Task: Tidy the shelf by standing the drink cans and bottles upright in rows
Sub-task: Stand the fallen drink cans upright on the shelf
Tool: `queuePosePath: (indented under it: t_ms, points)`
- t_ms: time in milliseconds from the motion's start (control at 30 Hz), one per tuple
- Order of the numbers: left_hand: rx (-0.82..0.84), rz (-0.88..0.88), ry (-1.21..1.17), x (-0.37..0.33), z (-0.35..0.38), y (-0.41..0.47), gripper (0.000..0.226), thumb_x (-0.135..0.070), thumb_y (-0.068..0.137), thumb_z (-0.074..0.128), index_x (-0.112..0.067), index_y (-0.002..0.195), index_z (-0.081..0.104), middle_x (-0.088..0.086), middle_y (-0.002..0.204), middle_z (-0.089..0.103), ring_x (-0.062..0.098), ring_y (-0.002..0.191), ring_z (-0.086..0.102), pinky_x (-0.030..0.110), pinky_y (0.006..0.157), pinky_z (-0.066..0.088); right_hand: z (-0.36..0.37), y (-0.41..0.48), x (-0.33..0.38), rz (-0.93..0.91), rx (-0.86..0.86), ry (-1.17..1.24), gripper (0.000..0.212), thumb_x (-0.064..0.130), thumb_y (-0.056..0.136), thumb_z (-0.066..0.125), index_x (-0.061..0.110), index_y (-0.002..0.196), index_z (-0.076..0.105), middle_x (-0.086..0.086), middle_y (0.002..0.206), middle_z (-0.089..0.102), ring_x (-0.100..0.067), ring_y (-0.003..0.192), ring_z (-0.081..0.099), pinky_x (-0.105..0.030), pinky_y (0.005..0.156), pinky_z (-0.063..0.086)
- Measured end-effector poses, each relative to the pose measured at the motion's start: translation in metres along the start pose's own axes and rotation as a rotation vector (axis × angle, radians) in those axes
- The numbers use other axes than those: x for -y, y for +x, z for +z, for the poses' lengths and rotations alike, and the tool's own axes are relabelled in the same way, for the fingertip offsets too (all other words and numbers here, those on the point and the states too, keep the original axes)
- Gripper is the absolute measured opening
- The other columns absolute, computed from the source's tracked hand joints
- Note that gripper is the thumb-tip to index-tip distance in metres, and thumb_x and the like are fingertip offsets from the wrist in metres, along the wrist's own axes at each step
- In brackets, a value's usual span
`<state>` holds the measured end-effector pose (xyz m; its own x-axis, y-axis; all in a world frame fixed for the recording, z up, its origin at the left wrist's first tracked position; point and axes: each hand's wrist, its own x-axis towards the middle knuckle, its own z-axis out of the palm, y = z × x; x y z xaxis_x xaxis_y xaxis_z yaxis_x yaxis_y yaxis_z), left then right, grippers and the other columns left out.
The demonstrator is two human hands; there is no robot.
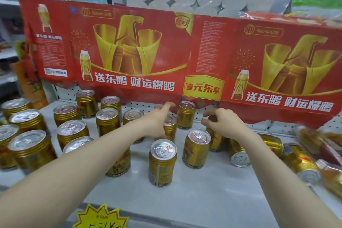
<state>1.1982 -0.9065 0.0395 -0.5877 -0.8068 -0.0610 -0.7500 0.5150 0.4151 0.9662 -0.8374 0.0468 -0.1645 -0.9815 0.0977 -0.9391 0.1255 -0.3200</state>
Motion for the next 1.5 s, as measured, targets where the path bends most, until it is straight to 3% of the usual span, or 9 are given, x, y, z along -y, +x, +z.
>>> queuePosePath:
  t_ms: [100,300,667,800,900,1000,1167,1267,1500]
  points:
    - [0.029,0.037,0.11,0.0,-0.004,-0.008,0.103,-0.028,0.074,0.085,-0.028,0.154,0.019,0.009,0.15,0.036,0.028,0.134,0.04,0.036,0.103,0.04,-0.003,-0.007,-0.004,-0.023,-0.001,0.007,0.047,0.047,0.091,0.061,0.026,0.133,0.057,0.0,0.119,0.065,-0.019,0.107,0.061,-0.034,0.09,0.052]
    - [-0.087,0.11,0.114,-0.005,-0.022,-0.028,0.072,-0.03,0.086,0.074,-0.023,0.148,0.04,-0.001,0.148,0.045,0.021,0.134,0.043,0.033,0.106,0.038,-0.011,-0.023,-0.018,-0.024,0.066,-0.043,0.072,0.031,0.077,0.079,0.024,0.141,0.047,0.002,0.138,0.054,-0.018,0.119,0.055,-0.035,0.095,0.051]
    - [-0.219,0.077,0.121,-0.002,-0.011,-0.036,0.065,-0.031,0.091,0.067,-0.019,0.149,0.041,0.004,0.148,0.049,0.025,0.133,0.047,0.037,0.105,0.041,0.009,-0.011,0.015,-0.059,-0.092,0.085,0.049,0.038,0.088,0.071,0.021,0.132,0.06,-0.003,0.129,0.064,-0.023,0.116,0.06,-0.035,0.096,0.05]
    - [-0.347,0.221,0.046,-0.011,-0.02,-0.063,0.045,-0.037,0.093,0.064,-0.024,0.136,0.057,-0.002,0.134,0.06,0.017,0.122,0.055,0.039,0.103,0.046,0.009,-0.042,0.019,-0.112,-0.291,0.221,0.031,0.039,0.097,0.056,0.024,0.123,0.066,0.008,0.116,0.067,-0.009,0.105,0.06,-0.031,0.091,0.051]
    - [-0.17,0.29,-0.184,-0.021,-0.021,-0.09,0.038,-0.05,0.089,0.063,-0.032,0.123,0.066,-0.017,0.112,0.066,-0.001,0.103,0.061,0.03,0.091,0.054,0.014,-0.075,0.026,-0.166,-0.185,0.227,0.031,0.049,0.093,0.058,0.03,0.117,0.066,0.018,0.111,0.063,0.003,0.099,0.056,-0.019,0.083,0.045]
    - [0.048,0.322,-0.049,-0.02,-0.012,-0.105,0.061,-0.066,0.081,0.062,-0.036,0.134,0.057,-0.023,0.127,0.057,-0.003,0.115,0.054,0.024,0.097,0.047,0.028,-0.09,0.03,-0.176,-0.15,0.098,0.054,0.058,0.087,0.062,0.029,0.132,0.058,0.011,0.128,0.057,-0.007,0.114,0.053,-0.026,0.093,0.045]
    - [-0.093,0.355,0.109,-0.005,0.004,-0.105,0.067,-0.041,0.081,0.076,-0.03,0.142,0.05,-0.013,0.143,0.051,0.009,0.129,0.047,0.032,0.103,0.045,0.044,-0.103,0.044,-0.132,-0.309,0.077,0.051,0.043,0.091,0.065,0.024,0.137,0.053,0.004,0.131,0.056,-0.016,0.119,0.054,-0.032,0.095,0.045]
    - [-0.141,0.317,0.169,-0.003,0.007,-0.102,0.064,-0.039,0.084,0.072,-0.028,0.143,0.048,-0.006,0.143,0.05,0.016,0.126,0.049,0.033,0.099,0.046,0.046,-0.117,0.047,-0.106,-0.343,0.059,0.061,0.041,0.092,0.064,0.02,0.145,0.045,-0.001,0.139,0.053,-0.019,0.125,0.051,-0.035,0.101,0.044]
    - [-0.217,0.253,0.264,-0.013,0.015,-0.101,0.06,-0.031,0.086,0.066,-0.025,0.143,0.048,0.001,0.141,0.049,0.021,0.122,0.05,0.032,0.091,0.046,0.049,-0.134,0.045,-0.104,-0.331,0.083,0.055,0.045,0.095,0.058,0.018,0.143,0.049,0.0,0.135,0.053,-0.017,0.125,0.047,-0.03,0.099,0.038]
